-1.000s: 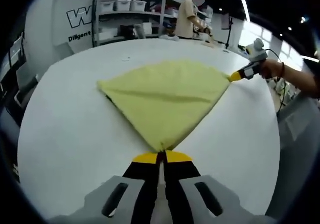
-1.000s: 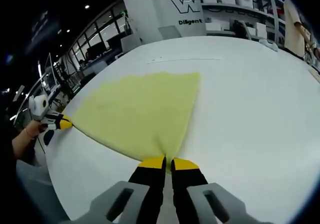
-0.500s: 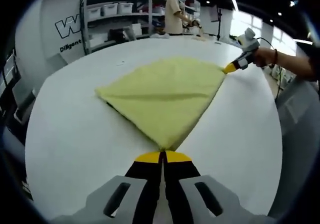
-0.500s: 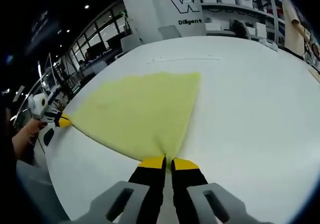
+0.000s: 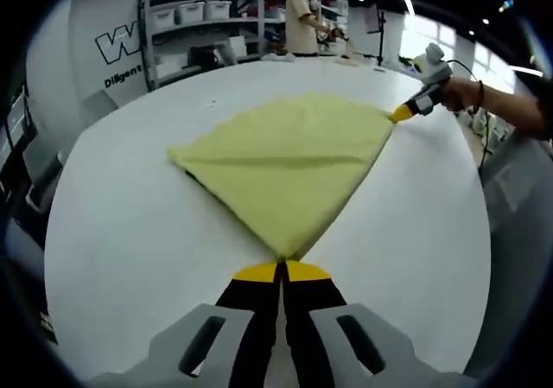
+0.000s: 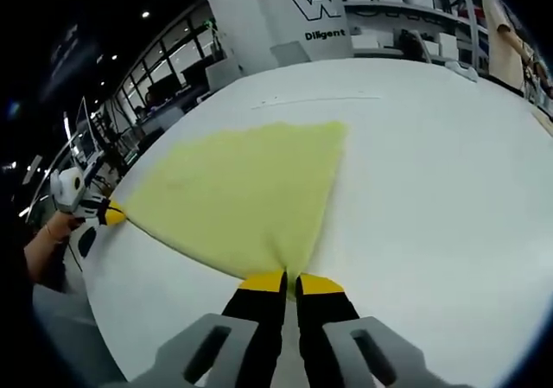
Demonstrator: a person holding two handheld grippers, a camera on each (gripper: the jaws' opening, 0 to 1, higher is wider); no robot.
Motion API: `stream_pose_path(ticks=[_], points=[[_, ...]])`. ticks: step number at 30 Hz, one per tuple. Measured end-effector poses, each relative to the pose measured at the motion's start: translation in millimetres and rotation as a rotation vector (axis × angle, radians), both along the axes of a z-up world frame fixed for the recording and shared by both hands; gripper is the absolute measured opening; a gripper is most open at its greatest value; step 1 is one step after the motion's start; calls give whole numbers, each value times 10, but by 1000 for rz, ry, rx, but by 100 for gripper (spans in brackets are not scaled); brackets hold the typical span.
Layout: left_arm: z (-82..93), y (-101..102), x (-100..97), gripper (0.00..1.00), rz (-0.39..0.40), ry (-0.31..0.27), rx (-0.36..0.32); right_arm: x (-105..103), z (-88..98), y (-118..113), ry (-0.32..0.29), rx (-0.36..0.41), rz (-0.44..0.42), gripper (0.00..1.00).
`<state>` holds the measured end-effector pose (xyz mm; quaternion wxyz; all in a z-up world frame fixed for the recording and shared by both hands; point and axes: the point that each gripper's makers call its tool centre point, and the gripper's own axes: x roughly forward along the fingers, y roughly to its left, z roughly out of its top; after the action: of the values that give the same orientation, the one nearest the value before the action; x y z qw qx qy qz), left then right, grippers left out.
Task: Fold the garment on the visible template until the final outline fits inside the template.
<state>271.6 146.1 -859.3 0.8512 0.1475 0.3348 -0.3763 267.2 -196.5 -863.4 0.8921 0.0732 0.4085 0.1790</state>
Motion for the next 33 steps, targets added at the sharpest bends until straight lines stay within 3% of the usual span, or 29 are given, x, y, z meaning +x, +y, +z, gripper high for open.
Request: stream_pose_path(ticks=[2,5,10,17,20,25,29,33], points=[[-5,4,-17,0,12,12,-3,-9,4,-1,3,10,0,0],[-11,47,-74,1,66,75,-33,-46,30,-22,16,1,1,0],[129,105,-78,16,134,84,-90,-62,136,-63,10,-14,-6,0],[202,78,-37,26,228,123,-167,5,273,-45,-23,8,-26,10],[202,65,40,26,318,143,-214,16,234,-22,-9,23,-33,8],[239,-59,65,26,325,160,-266,19,181,-6,7,5,-23,8],[166,-135,96,23,355,202,-283,54,155,6,15,23,-31,0],[76,-94,123,9,403,220,-265,60,104,-8,34,14,-44,0]])
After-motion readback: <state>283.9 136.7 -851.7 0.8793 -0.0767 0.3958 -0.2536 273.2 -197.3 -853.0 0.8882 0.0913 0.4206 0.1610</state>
